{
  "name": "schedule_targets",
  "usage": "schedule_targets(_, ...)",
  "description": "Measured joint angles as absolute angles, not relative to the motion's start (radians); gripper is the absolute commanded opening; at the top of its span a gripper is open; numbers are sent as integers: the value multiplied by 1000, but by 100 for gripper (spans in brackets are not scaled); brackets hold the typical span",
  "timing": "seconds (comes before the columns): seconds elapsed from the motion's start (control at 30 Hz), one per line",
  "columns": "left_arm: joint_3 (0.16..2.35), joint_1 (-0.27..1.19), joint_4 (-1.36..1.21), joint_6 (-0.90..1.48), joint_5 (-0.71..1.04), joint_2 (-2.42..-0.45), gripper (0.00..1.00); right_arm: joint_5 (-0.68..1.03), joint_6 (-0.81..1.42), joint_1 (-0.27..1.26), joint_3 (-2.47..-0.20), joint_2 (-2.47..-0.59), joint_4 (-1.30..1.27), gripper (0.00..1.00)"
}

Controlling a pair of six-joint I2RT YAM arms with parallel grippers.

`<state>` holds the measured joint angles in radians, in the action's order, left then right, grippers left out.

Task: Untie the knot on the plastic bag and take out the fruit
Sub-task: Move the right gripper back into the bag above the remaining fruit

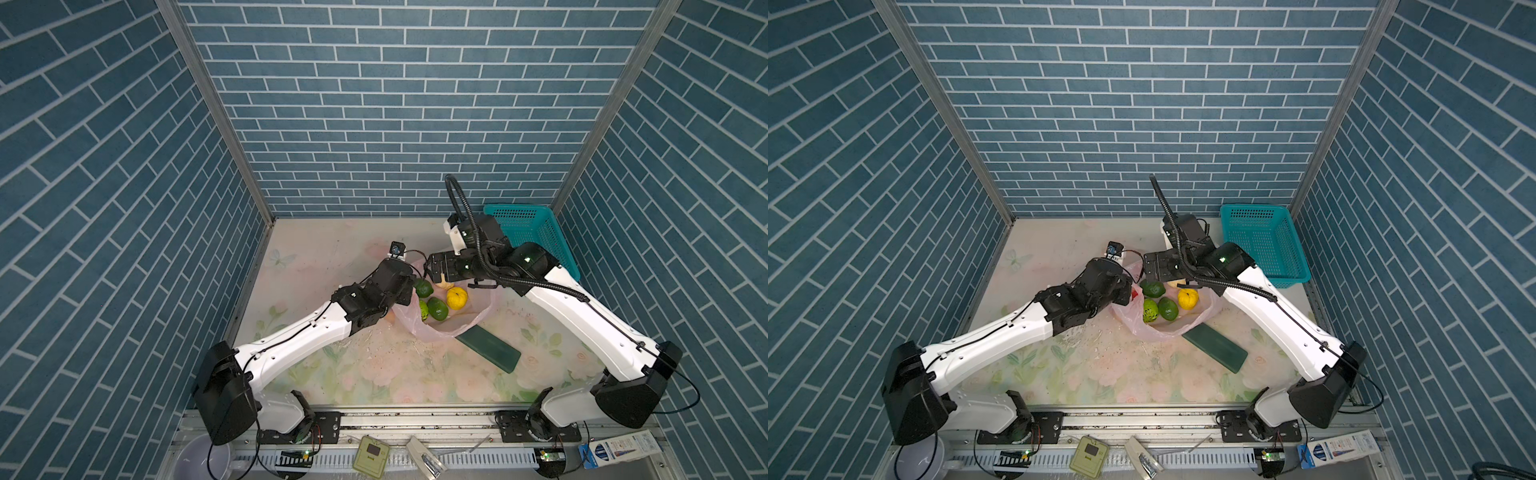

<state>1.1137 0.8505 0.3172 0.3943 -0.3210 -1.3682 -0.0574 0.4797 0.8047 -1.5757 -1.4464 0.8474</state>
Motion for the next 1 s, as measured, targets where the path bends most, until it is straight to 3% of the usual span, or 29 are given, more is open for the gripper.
schedule_targets(0.6, 1114, 850, 326, 396, -340, -1352, 0, -102, 482, 835, -1133, -1382, 648, 84)
schedule_targets(1.0, 1114, 850, 385, 397, -366, -1291, 0, -41, 541, 860, -1000, -1501, 422, 79)
